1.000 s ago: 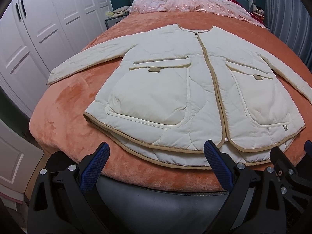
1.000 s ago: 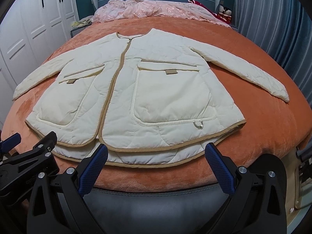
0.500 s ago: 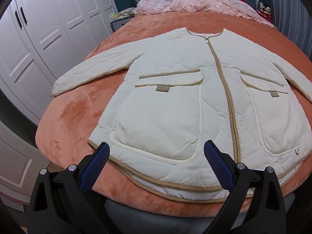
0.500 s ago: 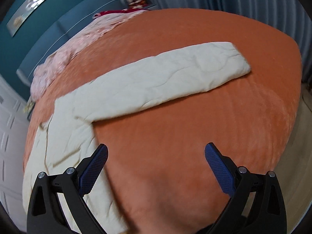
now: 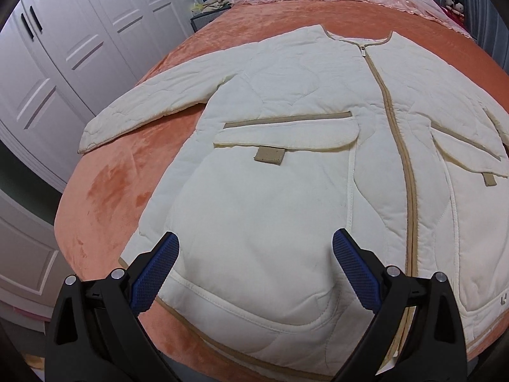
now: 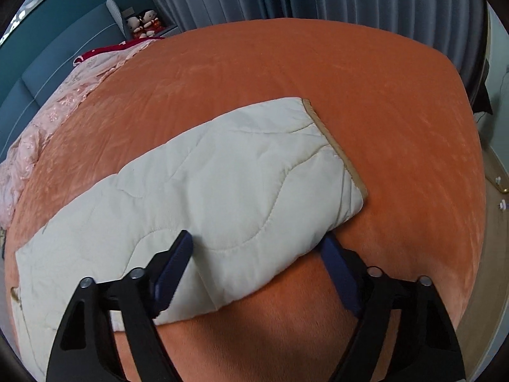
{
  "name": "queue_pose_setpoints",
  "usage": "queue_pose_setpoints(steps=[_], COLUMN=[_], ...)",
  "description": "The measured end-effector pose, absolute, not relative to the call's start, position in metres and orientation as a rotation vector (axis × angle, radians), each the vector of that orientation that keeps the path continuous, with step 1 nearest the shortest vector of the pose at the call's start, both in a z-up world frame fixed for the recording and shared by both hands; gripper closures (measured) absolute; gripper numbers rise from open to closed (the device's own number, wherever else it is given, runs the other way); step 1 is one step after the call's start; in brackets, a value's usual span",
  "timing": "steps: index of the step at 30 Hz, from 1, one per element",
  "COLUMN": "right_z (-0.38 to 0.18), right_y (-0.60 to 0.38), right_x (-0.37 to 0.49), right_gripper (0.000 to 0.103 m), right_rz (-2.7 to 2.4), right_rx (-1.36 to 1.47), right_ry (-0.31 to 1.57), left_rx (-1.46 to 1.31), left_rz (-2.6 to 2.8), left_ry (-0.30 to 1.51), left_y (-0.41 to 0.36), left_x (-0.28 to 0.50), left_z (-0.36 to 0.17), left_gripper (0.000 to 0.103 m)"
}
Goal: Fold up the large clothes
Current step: 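Grasp a sleeve cuff with the right gripper and fold it across the jacket body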
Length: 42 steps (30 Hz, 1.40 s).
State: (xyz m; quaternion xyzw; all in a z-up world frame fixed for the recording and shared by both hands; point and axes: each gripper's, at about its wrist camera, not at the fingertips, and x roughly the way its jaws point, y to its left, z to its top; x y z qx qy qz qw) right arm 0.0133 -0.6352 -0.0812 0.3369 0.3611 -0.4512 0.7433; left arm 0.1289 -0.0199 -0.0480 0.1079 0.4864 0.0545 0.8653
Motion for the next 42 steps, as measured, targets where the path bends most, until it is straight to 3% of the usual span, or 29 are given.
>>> queue_pose_setpoints(steps=[1,4,7,15,19,32,35,37,42], right_z=[-0.081,-0.074,-0.048,0.054,0.079,0.032,0.016,0.009,0.012], right_y=[-0.637,-0.642,-0.63,-0.502,-0.413,-0.136,-0.087,-0.068,-0.072], right_x=[0.02,0.036,0.051,0.142,0.192,0.278,0.281,0.277,0.236], right_gripper=[0.051,0.081,0.09,0.091,0.091,0.091,0.081,0.065,0.052], right_rz=[-0.991,-0.988,-0.934,-0.537,-0.283,0.24,0.306,0.333,0.364], right_rx=[0.725,0.715,0.693,0.409,0.324,0.155,0.115,0.098,0.162], right_ry=[0.797,0.789,0.722,0.601,0.6,0.811,0.883,0.909,0.854], left_rx=[0.223,0.216,0.2,0.132,0.09,-0.029,-0.062,-0.085,-0.186], left_rz=[0.114,0.117,0.123,0.168,0.203,0.239,0.247,0.249,0.202], left_ry=[1.024,1.039,1.049,1.061,1.059,1.034,1.036,1.04,1.046], left_y=[-0.02,-0.018,-0.014,0.014,0.038,0.102,0.113,0.121,0.131], left_x=[0.131,0.137,0.141,0.147,0.149,0.153,0.156,0.157,0.168], left_z=[-0.05,-0.054,-0.058,-0.063,-0.062,-0.054,-0.054,-0.056,-0.055], left_gripper=[0.008,0.008,0.008,0.008,0.008,0.008,0.008,0.008,0.008])
